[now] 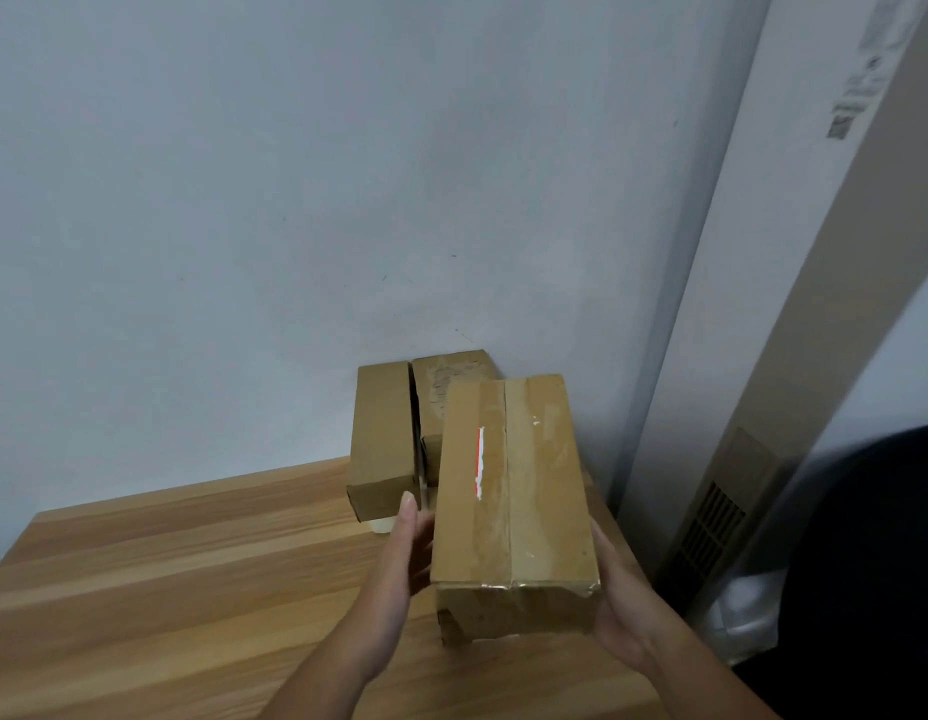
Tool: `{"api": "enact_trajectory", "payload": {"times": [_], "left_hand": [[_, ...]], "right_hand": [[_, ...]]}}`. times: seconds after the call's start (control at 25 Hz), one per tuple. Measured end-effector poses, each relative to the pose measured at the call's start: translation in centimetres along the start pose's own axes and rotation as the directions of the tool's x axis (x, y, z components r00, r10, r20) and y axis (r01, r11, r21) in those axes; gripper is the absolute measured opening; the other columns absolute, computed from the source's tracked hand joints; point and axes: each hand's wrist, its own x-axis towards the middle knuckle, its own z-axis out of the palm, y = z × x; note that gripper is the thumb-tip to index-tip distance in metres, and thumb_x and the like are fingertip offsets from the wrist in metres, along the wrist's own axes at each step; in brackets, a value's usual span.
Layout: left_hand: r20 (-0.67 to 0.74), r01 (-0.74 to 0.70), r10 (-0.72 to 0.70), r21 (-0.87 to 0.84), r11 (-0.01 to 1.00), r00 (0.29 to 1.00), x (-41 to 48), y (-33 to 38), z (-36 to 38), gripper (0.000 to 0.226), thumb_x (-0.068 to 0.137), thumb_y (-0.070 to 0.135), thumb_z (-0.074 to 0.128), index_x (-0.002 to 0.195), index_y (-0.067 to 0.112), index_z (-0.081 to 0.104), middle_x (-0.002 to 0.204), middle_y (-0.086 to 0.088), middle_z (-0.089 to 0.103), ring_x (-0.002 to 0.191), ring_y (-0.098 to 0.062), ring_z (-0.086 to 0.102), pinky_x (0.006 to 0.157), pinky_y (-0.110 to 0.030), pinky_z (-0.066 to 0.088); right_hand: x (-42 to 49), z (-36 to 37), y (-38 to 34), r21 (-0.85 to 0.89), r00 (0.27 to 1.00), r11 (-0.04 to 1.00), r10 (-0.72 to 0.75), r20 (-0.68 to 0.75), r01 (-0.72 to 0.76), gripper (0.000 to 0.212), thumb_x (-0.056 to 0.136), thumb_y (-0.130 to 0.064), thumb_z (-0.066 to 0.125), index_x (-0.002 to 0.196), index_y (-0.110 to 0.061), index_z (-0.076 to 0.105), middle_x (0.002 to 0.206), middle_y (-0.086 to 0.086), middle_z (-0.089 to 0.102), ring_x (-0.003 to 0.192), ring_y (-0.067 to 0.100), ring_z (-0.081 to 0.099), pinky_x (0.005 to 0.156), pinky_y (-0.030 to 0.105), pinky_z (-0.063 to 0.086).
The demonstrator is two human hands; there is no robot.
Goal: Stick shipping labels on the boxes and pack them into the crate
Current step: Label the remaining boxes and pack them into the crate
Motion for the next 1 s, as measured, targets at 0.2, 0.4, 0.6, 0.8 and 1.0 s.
{"api": "enact_trajectory", "payload": {"times": [0.2,0.4,0.6,0.8,1.0], "left_hand": [[-0.020,-0.087,0.087,0.020,0.996,0.996,-0.1,0.7,-1.1,0.074,0.070,0.079,0.072,0.134,0.043,0.060,0.117,0.019,0.073,0.104,-0.003,0.071,0.077,-0.022,0.059],[-0.155,-0.298,0.308,0.083,0.951,0.939,0.2,-0.4,-2.2,0.043,0.097,0.056,0.051,0.139,0.064,0.045,0.135,0.042,0.052,0.119,0.022,0.050,0.084,-0.011,0.055],[-0.199,-0.214,0.219,0.045,0.976,0.955,0.7,-0.5,-1.7,0.053,0.086,0.081,0.046,0.136,0.065,0.048,0.137,0.035,0.056,0.124,0.011,0.053,0.086,-0.021,0.057],[-0.172,-0.089,0.098,0.062,0.994,0.980,1.3,-0.1,-2.2,0.097,0.059,0.100,0.051,0.145,0.056,0.044,0.151,0.020,0.047,0.141,-0.014,0.043,0.118,-0.053,0.035],[-0.371,-0.040,0.094,0.151,0.988,0.924,-1.9,-0.5,-6.5,0.083,0.069,0.086,0.054,0.139,0.043,0.058,0.139,0.016,0.054,0.128,-0.006,0.053,0.105,-0.032,0.045]], "right_hand": [[0.1,0.9,-0.9,-0.127,0.992,0.984,-0.125,-0.013,0.122,0.087,0.055,-0.053,0.096,0.128,-0.063,0.050,0.133,-0.010,0.066,0.116,0.021,0.069,0.083,0.042,0.061],[-0.3,2.3,-3.8,-0.289,0.955,0.922,-0.289,-0.071,0.258,0.088,0.059,-0.057,0.091,0.138,-0.041,0.055,0.123,-0.007,0.072,0.105,0.022,0.074,0.080,0.042,0.062],[-0.4,2.9,-4.2,-0.153,0.964,0.961,-0.247,-0.095,0.231,0.039,0.086,-0.038,0.071,0.125,-0.039,0.066,0.115,0.006,0.076,0.100,0.026,0.075,0.071,0.037,0.062],[0.6,3.9,-3.4,-0.121,0.978,0.977,-0.188,-0.091,0.177,0.041,0.083,-0.036,0.071,0.123,-0.045,0.062,0.114,0.004,0.076,0.098,0.024,0.076,0.065,0.031,0.061],[2.6,7.5,-0.5,-0.288,0.975,0.942,-0.205,-0.084,0.173,0.038,0.089,-0.027,0.070,0.125,-0.038,0.063,0.101,-0.008,0.079,0.088,0.015,0.077,0.061,0.026,0.060]]}}
